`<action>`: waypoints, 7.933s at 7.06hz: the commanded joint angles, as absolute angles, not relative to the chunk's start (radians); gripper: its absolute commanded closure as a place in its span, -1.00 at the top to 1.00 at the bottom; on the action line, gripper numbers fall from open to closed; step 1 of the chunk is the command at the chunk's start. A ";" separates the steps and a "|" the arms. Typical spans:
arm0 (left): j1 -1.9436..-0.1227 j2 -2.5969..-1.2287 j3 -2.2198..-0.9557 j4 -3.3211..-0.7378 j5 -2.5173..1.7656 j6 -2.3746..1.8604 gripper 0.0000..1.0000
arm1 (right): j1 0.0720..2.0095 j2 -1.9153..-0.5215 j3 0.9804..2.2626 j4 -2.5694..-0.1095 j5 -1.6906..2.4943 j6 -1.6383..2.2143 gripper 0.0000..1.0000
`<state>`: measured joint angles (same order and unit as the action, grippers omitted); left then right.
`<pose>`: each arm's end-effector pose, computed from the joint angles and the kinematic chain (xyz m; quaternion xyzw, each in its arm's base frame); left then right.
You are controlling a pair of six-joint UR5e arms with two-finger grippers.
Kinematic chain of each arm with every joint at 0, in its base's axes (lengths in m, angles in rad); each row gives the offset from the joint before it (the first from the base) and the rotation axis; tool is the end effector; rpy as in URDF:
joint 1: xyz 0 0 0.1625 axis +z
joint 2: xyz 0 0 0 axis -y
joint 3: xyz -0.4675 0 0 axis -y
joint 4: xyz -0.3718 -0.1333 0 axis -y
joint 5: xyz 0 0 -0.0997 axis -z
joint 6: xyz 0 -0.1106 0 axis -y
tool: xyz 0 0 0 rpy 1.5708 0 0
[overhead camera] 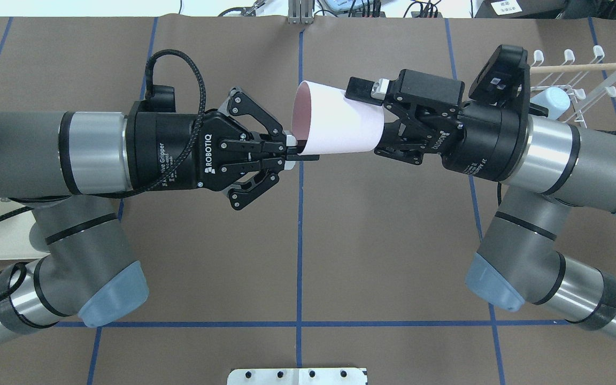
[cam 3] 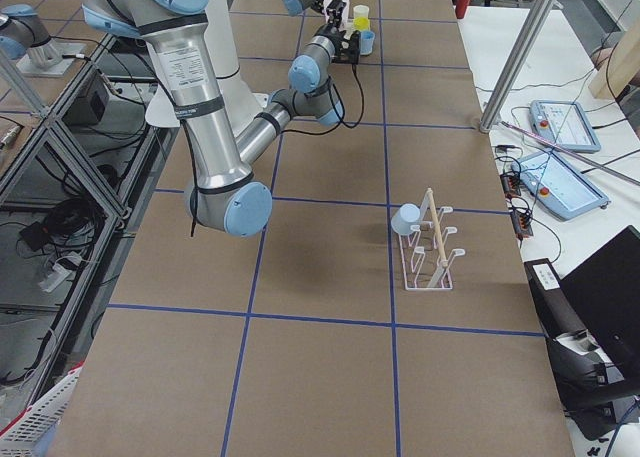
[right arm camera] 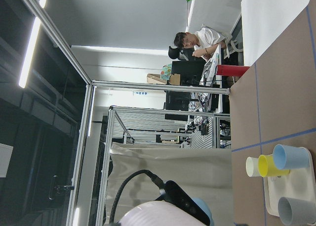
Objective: Transfer IKEA cup to right arm and place on rack
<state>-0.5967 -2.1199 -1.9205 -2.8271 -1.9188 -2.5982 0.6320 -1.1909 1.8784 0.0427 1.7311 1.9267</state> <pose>0.3658 -0.3641 0.1298 -0.2655 0.8299 -0.2335 0.4315 -0.3154 -0.3742 0.2136 0.0929 -0.9059 0.1285 0.3928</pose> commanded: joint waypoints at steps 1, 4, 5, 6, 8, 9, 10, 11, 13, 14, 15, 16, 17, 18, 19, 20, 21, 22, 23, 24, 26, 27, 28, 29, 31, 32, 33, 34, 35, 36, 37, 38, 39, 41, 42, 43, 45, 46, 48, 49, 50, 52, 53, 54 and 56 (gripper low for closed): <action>-0.597 -2.121 -1.919 -2.827 -1.908 -2.597 -0.57 | 0.632 -1.190 1.879 0.043 1.729 1.927 -0.02; -0.597 -2.120 -1.919 -2.826 -1.898 -2.588 0.68 | 0.632 -1.192 1.881 0.041 1.729 1.927 -0.48; -0.598 -2.121 -1.921 -2.824 -1.898 -2.589 0.61 | 0.634 -1.192 1.882 0.041 1.730 1.928 -0.49; -0.598 -2.121 -1.921 -2.823 -1.898 -2.594 0.58 | 0.634 -1.193 1.884 0.041 1.730 1.930 -0.49; -0.607 -2.115 -1.927 -2.819 -1.898 -2.586 0.61 | 0.635 -1.192 1.885 0.041 1.729 1.931 -0.52; -0.615 -2.108 -1.928 -2.815 -1.896 -2.585 0.61 | 0.635 -1.193 1.884 0.041 1.729 1.933 -0.55; -0.624 -2.099 -1.927 -2.815 -1.896 -2.583 0.61 | 0.637 -1.195 1.884 0.041 1.727 1.931 -0.57; -0.632 -2.088 -1.924 -2.815 -1.896 -2.570 0.61 | 0.638 -1.196 1.884 0.041 1.718 1.933 -0.58; -0.665 -2.056 -1.931 -2.816 -1.901 -2.534 0.61 | 0.641 -1.200 1.882 0.041 1.713 1.931 -0.58; -0.687 -2.031 -1.931 -2.822 -1.905 -2.531 0.61 | 0.643 -1.201 1.881 0.041 1.713 1.931 -0.58; -0.727 -2.001 -1.931 -2.827 -1.910 -2.531 0.62 | 0.658 -1.210 1.878 0.040 1.713 1.928 -0.59; -0.798 -1.988 -1.927 -2.810 -1.966 -2.513 0.62 | 0.691 -1.239 1.867 0.029 1.720 1.922 -0.63; -0.854 -1.979 -1.921 -2.777 -2.042 -2.400 0.63 | 0.724 -1.271 1.844 0.019 1.735 1.902 -0.66; -0.895 -1.967 -1.921 -2.669 -2.107 -2.262 0.64 | 0.776 -1.291 1.827 -0.054 1.812 1.805 -0.68; -0.923 -1.964 -1.924 -2.546 -2.153 -2.114 0.76 | 0.838 -1.314 1.830 -0.163 1.919 1.704 -0.69; -0.939 -1.962 -1.927 -2.448 -2.170 -1.997 0.77 | 0.913 -1.342 1.827 -0.234 1.995 1.640 -0.68; -0.978 -1.960 -1.922 -2.353 -2.172 -1.911 0.77 | 0.995 -1.379 1.832 -0.315 2.069 1.556 -0.68; -0.997 -1.935 -1.942 -2.198 -2.172 -1.723 0.84 | 1.085 -1.425 1.832 -0.415 2.153 1.432 -0.68; -1.009 -1.877 -1.982 -2.084 -2.171 -1.536 0.85 | 1.144 -1.469 1.833 -0.516 2.202 1.293 -0.68; -1.032 -1.872 -1.993 -1.968 -2.166 -1.396 0.85 | 1.190 -1.514 1.829 -0.590 2.203 1.179 -0.68; -1.029 -1.870 -2.006 -1.817 -2.134 -1.251 0.90 | 1.322 -1.503 1.835 -0.932 2.218 0.931 -0.67; -1.028 -1.865 -2.006 -1.816 -2.126 -1.250 0.90 | 1.327 -1.500 1.815 -1.018 2.203 0.758 -0.68; -1.026 -1.856 -2.006 -1.815 -2.125 -1.252 0.90 | 1.350 -1.473 1.763 -1.067 2.203 0.651 -0.69; -1.023 -1.850 -2.005 -1.815 -2.123 -1.250 0.91 | 1.365 -1.465 1.719 -1.089 2.197 0.594 -0.72; -1.016 -1.844 -2.006 -1.815 -2.097 -1.252 0.92 | 1.367 -1.433 1.649 -1.091 2.165 0.532 -0.78; -1.015 -1.844 -2.006 -1.815 -2.097 -1.252 0.92 | 1.362 -1.411 1.616 -1.089 2.163 0.535 -0.78; -1.014 -1.845 -2.006 -1.815 -2.097 -1.255 0.93 | 1.362 -1.376 1.597 -1.092 2.167 0.546 -0.77; -1.014 -1.845 -2.006 -1.815 -2.097 -1.255 0.94 | 1.362 -1.374 1.598 -1.092 2.169 0.548 -0.77; -1.014 -1.845 -2.006 -1.815 -2.097 -1.255 0.94 | 1.352 -1.373 1.604 -1.094 2.171 0.554 -0.77; -1.014 -1.845 -2.006 -1.815 -2.097 -1.256 0.94 | 1.338 -1.371 1.605 -1.101 2.169 0.558 -0.76; -1.014 -1.845 -2.006 -1.815 -2.097 -1.256 0.94 | 1.330 -1.371 1.603 -1.101 2.169 0.558 -0.76; -1.014 -1.845 -2.006 -1.815 -2.097 -1.256 0.95 | 1.321 -1.371 1.603 -1.101 2.168 0.564 -0.75; -1.012 -1.847 -2.006 -1.815 -2.097 -1.258 0.95 | 1.313 -1.373 1.603 -1.101 2.166 0.572 -0.75; -1.012 -1.847 -2.005 -1.815 -2.097 -1.258 0.95 | 1.304 -1.373 1.600 -1.101 2.164 0.574 -0.75; -1.014 -1.848 -2.006 -1.816 -2.097 -1.258 0.95 | 1.302 -1.373 1.598 -1.101 2.163 0.574 -0.75; -1.014 -1.848 -2.005 -1.815 -2.097 -1.259 0.95 | 1.302 -1.371 1.598 -1.101 2.163 0.574 -0.75; -1.014 -1.850 -2.006 -1.816 -2.097 -1.261 0.96 | 1.287 -1.371 1.592 -1.101 2.132 0.572 -0.75; -1.014 -1.851 -2.006 -1.815 -2.097 -1.261 0.96 | 1.284 -1.371 1.585 -1.101 2.125 0.565 -0.75; -1.014 -1.852 -2.006 -1.816 -2.098 -1.261 0.96 | 1.267 -1.371 1.583 -1.100 2.125 0.572 -0.74; -1.014 -1.852 -2.006 -1.815 -2.098 -1.261 0.96 | 1.249 -1.370 1.579 -1.098 2.123 0.574 -0.52; -1.014 -1.850 -2.006 -1.816 -2.098 -1.261 0.97 | 1.238 -1.370 1.577 -1.094 2.111 0.574 -0.07; -1.014 -1.842 -2.006 -1.807 -2.097 -1.259 0.97 | 1.223 -1.370 1.575 -1.089 2.083 0.574 0.96; -1.012 -1.818 -2.006 -1.796 -2.097 -1.250 0.97 | 1.217 -1.370 1.574 -1.091 2.077 0.574 0.97; -1.009 -1.790 -2.008 -1.796 -2.094 -1.241 0.96 | 1.216 -1.367 1.578 -1.091 2.082 0.577 0.97; -1.009 -1.671 -2.054 -1.761 -2.094 -1.104 0.96 | 1.218 -1.367 1.609 -1.103 2.143 0.604 0.97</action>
